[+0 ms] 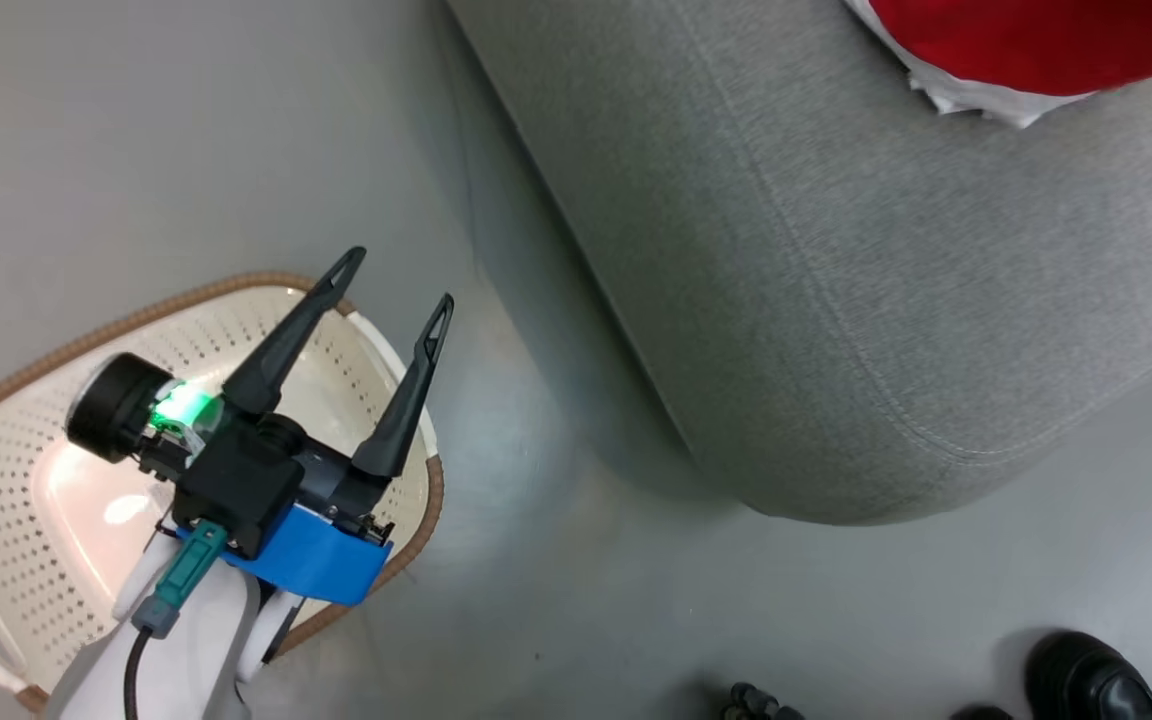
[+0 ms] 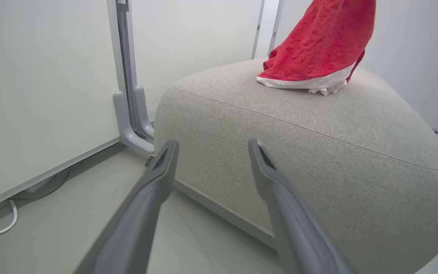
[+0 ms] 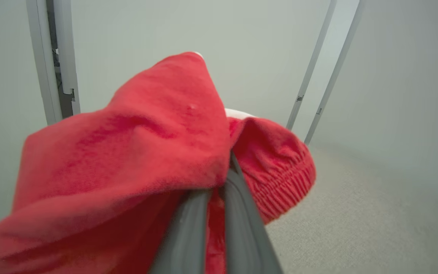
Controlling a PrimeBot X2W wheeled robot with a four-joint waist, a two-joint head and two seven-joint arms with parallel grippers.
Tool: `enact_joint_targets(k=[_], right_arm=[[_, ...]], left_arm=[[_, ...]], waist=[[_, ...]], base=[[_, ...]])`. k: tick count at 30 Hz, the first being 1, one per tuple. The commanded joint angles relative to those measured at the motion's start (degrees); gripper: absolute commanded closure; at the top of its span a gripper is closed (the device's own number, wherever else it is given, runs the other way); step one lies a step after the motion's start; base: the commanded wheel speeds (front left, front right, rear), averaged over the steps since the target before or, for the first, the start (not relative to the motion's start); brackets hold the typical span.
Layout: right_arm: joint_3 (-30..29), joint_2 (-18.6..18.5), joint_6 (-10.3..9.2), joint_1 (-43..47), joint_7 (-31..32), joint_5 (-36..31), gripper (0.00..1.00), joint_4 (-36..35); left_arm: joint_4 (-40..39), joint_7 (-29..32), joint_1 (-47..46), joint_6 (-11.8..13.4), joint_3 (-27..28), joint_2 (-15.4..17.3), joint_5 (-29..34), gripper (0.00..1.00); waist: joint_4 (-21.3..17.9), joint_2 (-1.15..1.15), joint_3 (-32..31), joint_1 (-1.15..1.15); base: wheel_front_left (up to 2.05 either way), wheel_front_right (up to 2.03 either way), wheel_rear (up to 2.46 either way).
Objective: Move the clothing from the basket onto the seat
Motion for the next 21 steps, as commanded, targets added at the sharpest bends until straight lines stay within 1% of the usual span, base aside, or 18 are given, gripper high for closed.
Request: enact_joint_targets(k=[1,4,8,14,21], right_arm=[[-1.0,0.3,-0.01,0.6,-0.2,-0.6,1.0,0.4],[-3.6,0.3,-0.01,2.4,-0.3,-1.0,1.0,1.0],[-6.4,2.0,-0.01,4.4,-0.3,-2.0,1.0,2.6],[-7.5,3.6,-0.01,5.7,-0.3,-4.1,1.0,5.0],[-7.9,3.9,-0.01,5.3,-0.3,-5.7,1.0,6.0]], left_arm=[[-1.1,0.0,-1.2,0.4,0.5,0.8,0.3,0.0],[-3.5,0.3,-1.5,0.5,0.3,1.1,0.6,0.0],[-5.1,0.3,-0.7,1.1,0.4,1.5,0.6,0.0],[-5.4,0.2,0.0,1.4,0.4,1.8,0.2,0.0],[-4.7,0.0,-0.6,1.6,0.0,1.3,-0.1,0.0]], waist=[[1.3,0.0,3.4,-0.01],[2.2,0.0,5.6,-0.01],[3.1,0.0,7.2,-0.01],[3.8,0.0,7.6,-0.01],[4.2,0.0,7.1,-0.01]], base=[[0.0,0.0,0.0],[0.0,0.0,0.0],[0.0,0.0,0.0],[0.0,0.0,0.0],[0.0,0.0,0.0]])
